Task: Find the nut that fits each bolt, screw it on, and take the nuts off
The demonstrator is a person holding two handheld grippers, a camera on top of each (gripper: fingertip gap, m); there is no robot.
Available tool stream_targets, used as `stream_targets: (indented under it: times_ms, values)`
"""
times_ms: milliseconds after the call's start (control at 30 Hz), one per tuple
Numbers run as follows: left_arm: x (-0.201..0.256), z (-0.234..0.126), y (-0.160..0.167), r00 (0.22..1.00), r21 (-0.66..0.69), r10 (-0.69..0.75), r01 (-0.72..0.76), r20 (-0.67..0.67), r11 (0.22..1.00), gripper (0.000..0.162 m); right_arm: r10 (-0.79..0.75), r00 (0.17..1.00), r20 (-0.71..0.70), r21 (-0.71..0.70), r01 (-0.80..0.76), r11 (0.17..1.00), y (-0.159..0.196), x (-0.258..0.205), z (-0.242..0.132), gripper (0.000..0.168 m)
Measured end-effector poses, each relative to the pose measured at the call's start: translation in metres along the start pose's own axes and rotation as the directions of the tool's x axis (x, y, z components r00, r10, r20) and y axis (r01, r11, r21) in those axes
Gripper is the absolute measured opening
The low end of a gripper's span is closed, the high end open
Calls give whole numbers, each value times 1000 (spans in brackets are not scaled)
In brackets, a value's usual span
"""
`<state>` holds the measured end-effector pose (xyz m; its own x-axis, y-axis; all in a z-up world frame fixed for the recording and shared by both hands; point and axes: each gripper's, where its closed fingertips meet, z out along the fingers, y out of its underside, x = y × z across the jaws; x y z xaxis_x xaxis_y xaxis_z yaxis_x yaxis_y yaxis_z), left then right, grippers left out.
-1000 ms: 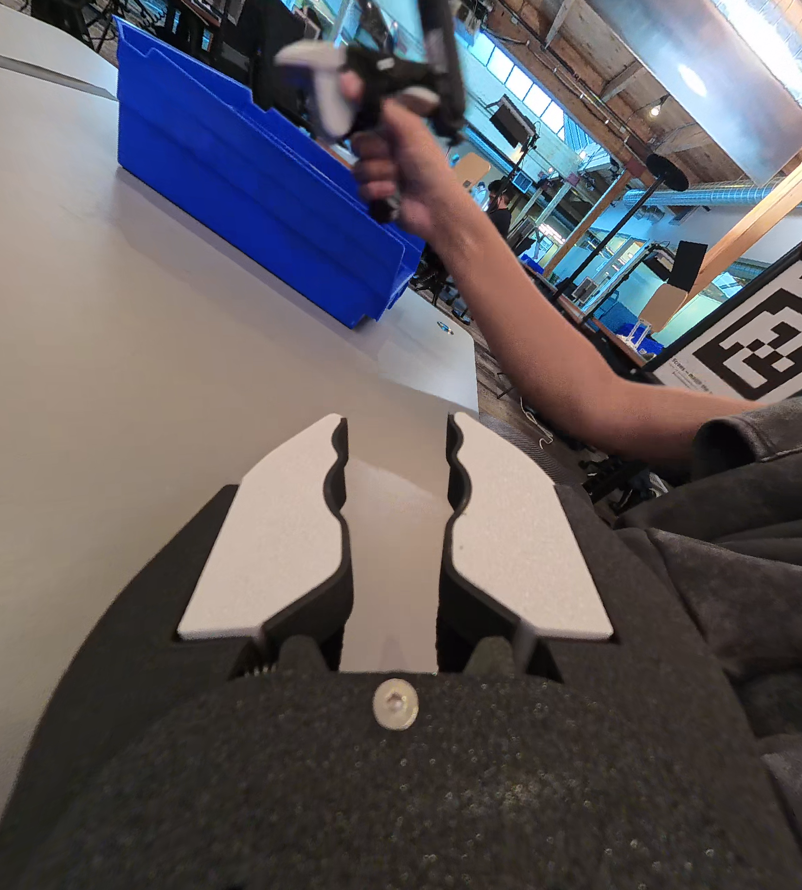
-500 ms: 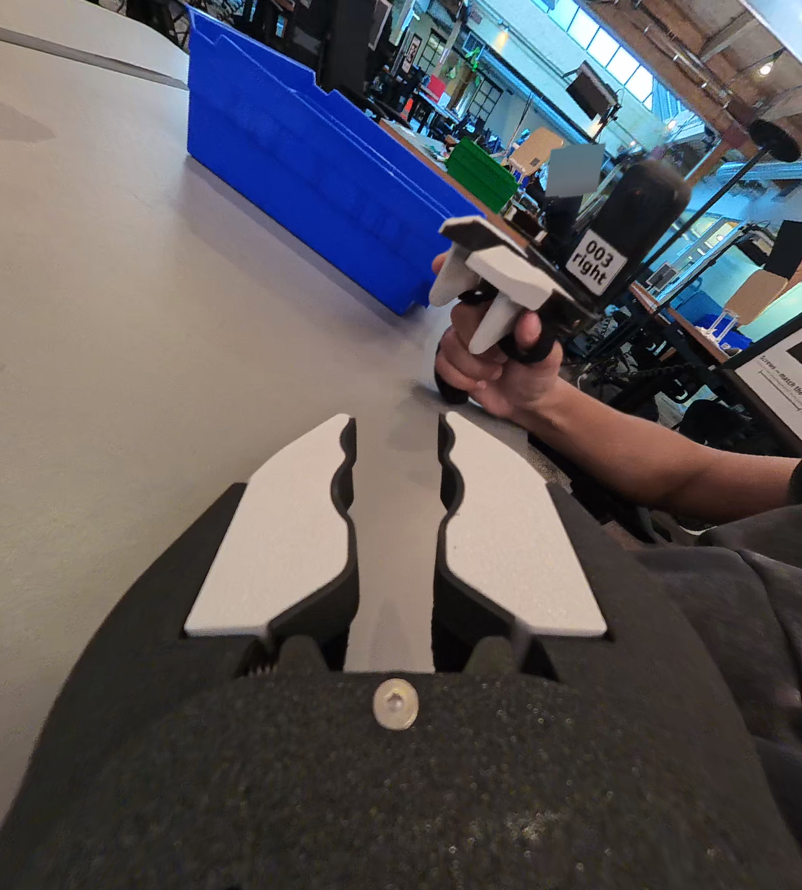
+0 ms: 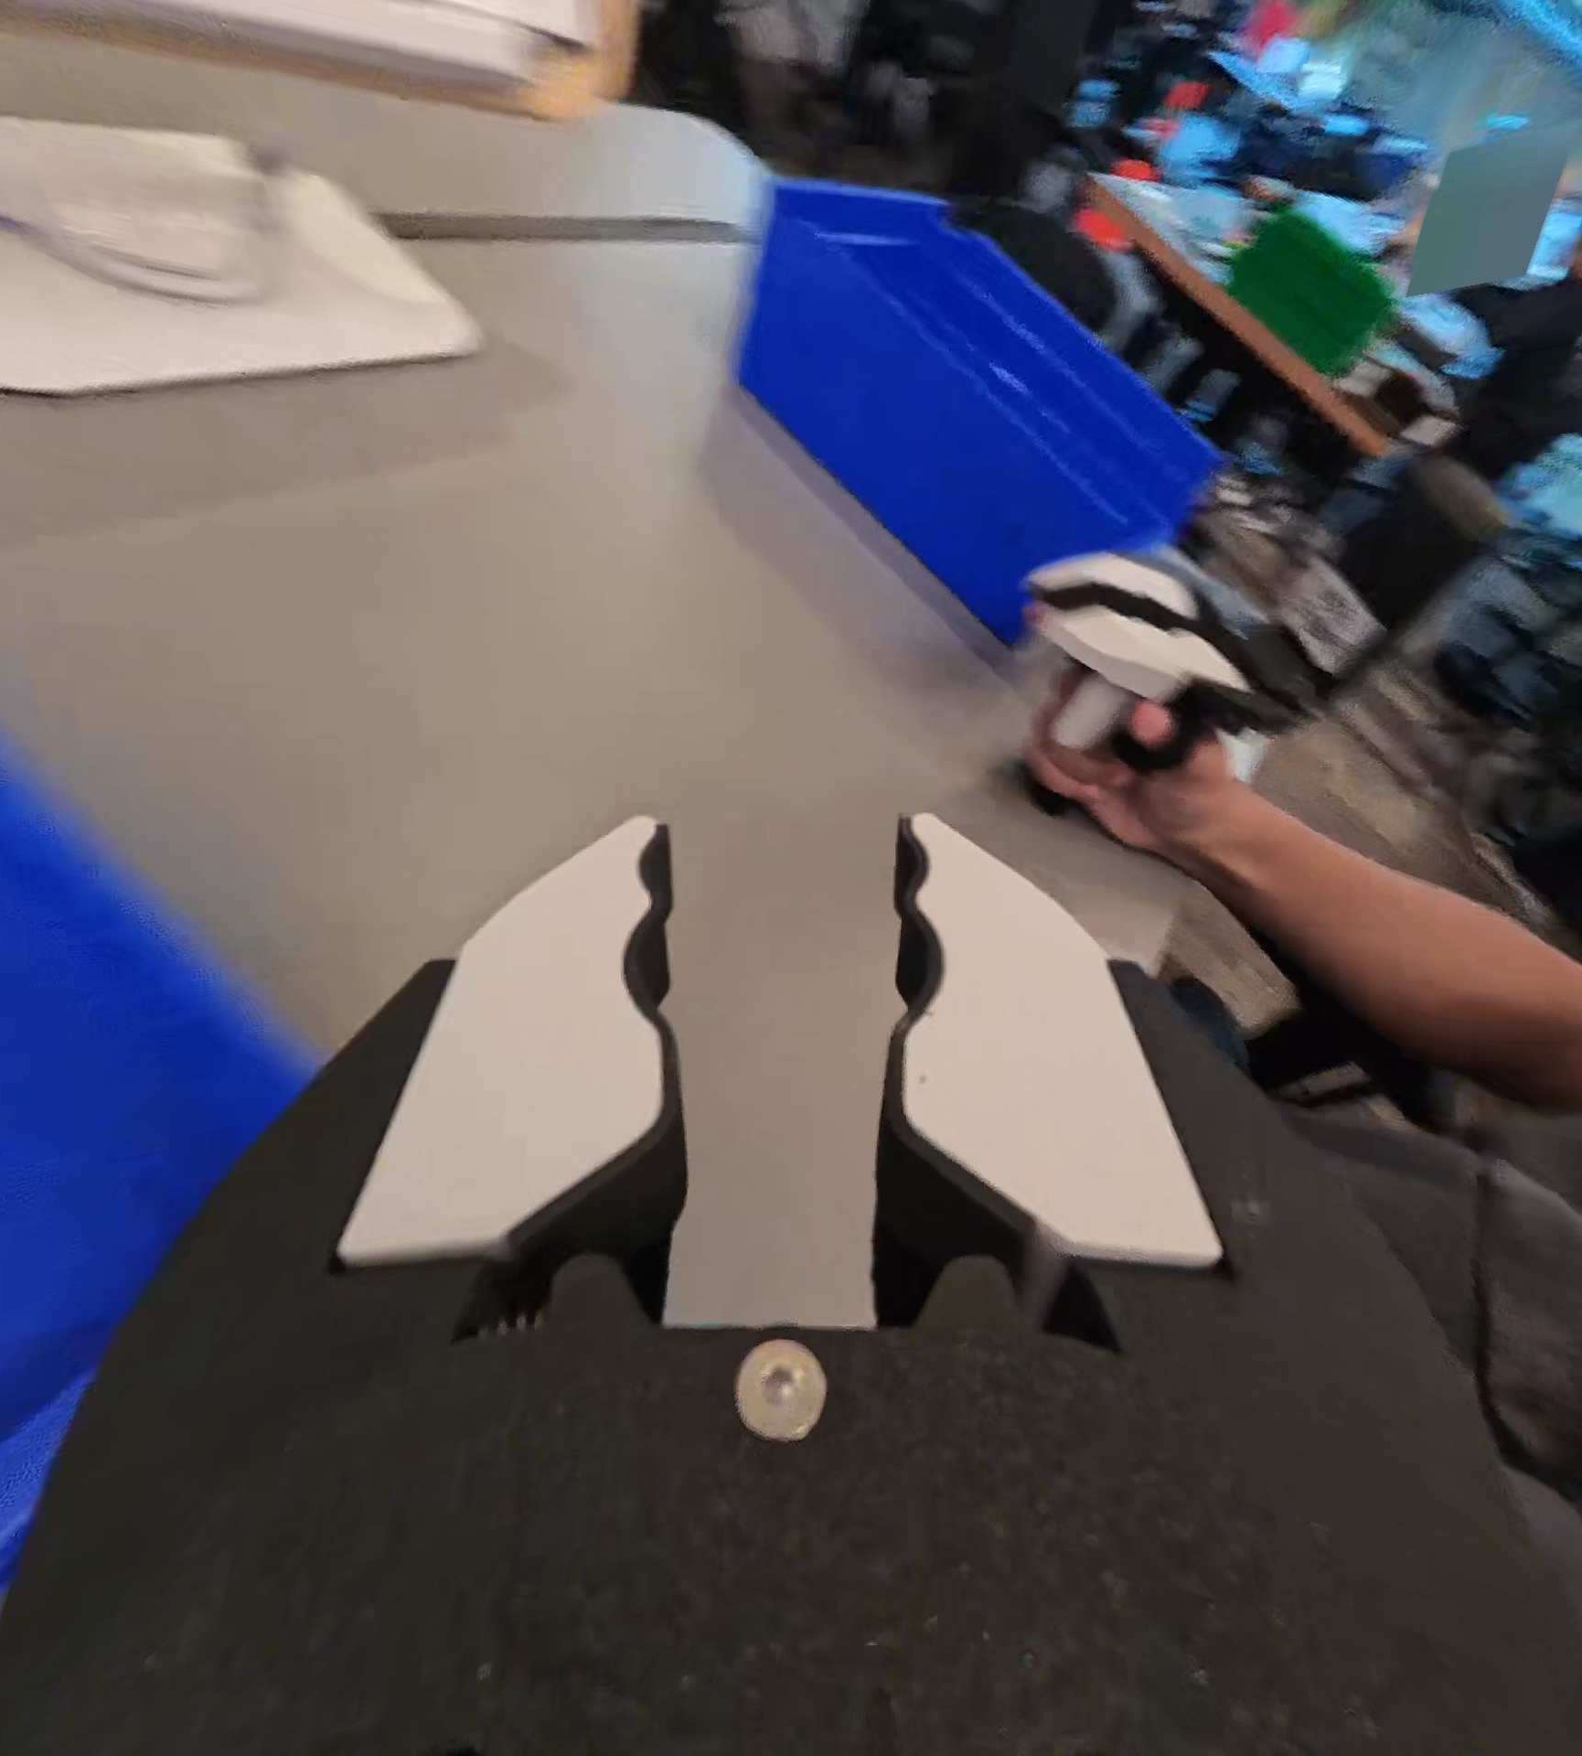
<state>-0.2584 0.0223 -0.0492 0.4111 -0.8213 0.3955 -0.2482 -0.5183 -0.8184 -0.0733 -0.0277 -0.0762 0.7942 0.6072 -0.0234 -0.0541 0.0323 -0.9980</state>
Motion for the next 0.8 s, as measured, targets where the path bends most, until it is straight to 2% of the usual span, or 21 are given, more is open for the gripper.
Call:
stream_targets:
  times_ms: [100, 200, 300, 400, 533, 633, 800]
  values:
    - [-80, -27, -34, 965, -55, -64, 81, 253, 995, 51, 13, 1000, -1, -10, -13, 1000, 1, 1, 1, 13]
    - [-156, -30, -51, 914, -140, -199, 262, 354, 955, 52, 11, 1000, -8, -6, -11, 1000, 1, 2, 0, 13]
    - [-223, -28, -53, 824, -159, -331, 443, 460, 882, 46, -2, 1000, -10, -6, 2, 1000, 1, 1, 0, 12]
    - [-271, -27, -40, 740, -179, -373, 547, 559, 818, 42, -11, 1000, 2, -22, 11, 1000, 3, -2, 2, 12]
    - [-310, -31, -9, 696, -295, -256, 567, 671, 769, 37, -10, 1000, 16, -32, 10, 999, 4, -3, 4, 11]
    - [-317, -26, -6, 726, -356, -198, 533, 659, 767, 30, -6, 1000, 17, -28, 7, 1000, 4, -3, 3, 11]
    - [-326, -29, -1, 742, -515, 45, 419, 669, 748, 28, -3, 1000, 25, -36, 4, 999, 5, -3, 4, 11]
